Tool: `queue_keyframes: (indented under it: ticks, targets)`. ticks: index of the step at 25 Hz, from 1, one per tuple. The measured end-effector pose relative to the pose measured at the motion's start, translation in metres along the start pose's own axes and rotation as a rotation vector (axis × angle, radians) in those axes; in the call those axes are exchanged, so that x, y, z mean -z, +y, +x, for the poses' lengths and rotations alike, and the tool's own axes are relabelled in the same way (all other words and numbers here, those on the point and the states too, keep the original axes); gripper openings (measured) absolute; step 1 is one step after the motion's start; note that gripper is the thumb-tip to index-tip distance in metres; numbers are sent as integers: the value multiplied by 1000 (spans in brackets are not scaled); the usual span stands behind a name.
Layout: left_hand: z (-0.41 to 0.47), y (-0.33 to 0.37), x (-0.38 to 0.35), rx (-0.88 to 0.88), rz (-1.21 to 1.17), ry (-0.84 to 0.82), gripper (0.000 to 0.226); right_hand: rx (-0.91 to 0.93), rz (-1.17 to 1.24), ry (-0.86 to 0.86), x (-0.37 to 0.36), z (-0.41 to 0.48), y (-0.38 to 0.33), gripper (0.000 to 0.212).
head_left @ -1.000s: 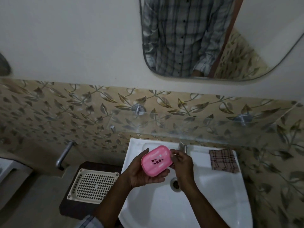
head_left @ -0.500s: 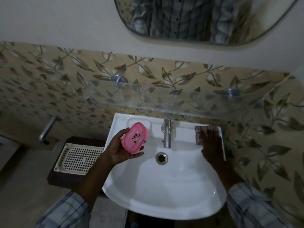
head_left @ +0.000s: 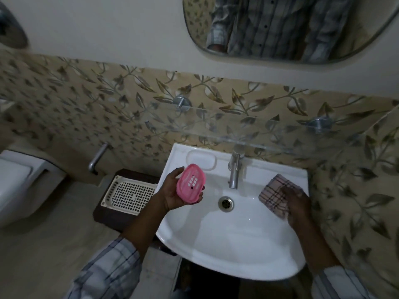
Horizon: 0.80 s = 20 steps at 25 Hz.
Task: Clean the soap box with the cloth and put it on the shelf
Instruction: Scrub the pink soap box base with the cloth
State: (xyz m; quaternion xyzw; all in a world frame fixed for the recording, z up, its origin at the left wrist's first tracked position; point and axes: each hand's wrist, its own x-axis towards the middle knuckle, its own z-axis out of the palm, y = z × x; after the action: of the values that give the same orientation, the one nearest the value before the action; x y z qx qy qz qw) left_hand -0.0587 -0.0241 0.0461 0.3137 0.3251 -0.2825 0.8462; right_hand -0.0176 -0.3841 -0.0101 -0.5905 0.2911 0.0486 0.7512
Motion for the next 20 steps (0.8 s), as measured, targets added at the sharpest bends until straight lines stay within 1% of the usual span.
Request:
queue_keyframes:
  ticks: [1,2,3,4,5,6,7,8,9,10,11,12,13,15,16,18,19,20]
  targets:
    - [-3,1,-5,-1,42,-4,59,-25,115,-93,-7,-21,2,28]
    - [-7,3,-10,-6,69,-16,59,-12,164,-211,-18,-44,1,35]
    - [-8,3,-15,-5,91,-37,58,31,150,-322,-30,-63,-2,42]
    - [-9,4,-19,10,117,-64,57,94,76,-401,-46,-79,-6,47]
    - [-9,5,-22,42,150,-92,55,184,-52,-430,-63,-94,-10,47]
    - [-7,5,-24,70,197,-104,53,328,-223,-412,-82,-107,-15,43]
    - [-5,6,-25,88,262,-100,52,550,-415,-368,-101,-118,-20,37]
    - [-3,7,-25,95,319,-88,52,810,-572,-351,-119,-126,-22,29]
    - [-2,9,-25,97,352,-84,53,1049,-679,-378,-134,-132,-24,21]
    - [-2,12,-24,103,358,-89,53,1227,-765,-438,-145,-136,-23,19]
    - [-3,14,-21,118,341,-102,52,1344,-837,-518,-151,-137,-16,22]
    - [-5,16,-18,134,332,-114,51,1396,-894,-569,-155,-139,-8,24]
    - [-7,19,-13,142,330,-126,50,1393,-919,-574,-160,-139,-1,26]
    - [-11,20,-6,156,326,-133,47,1340,-892,-504,-164,-132,1,21]
    - [-12,19,-4,176,311,-139,44,1340,-878,-508,-165,-131,3,21]
    - [-15,17,-5,214,303,-165,38,1402,-903,-578,-166,-131,9,23]
    - [-15,16,-8,215,313,-179,38,1396,-922,-558,-170,-131,9,22]
    - [-16,15,-11,206,310,-182,37,1348,-941,-496,-174,-132,7,21]
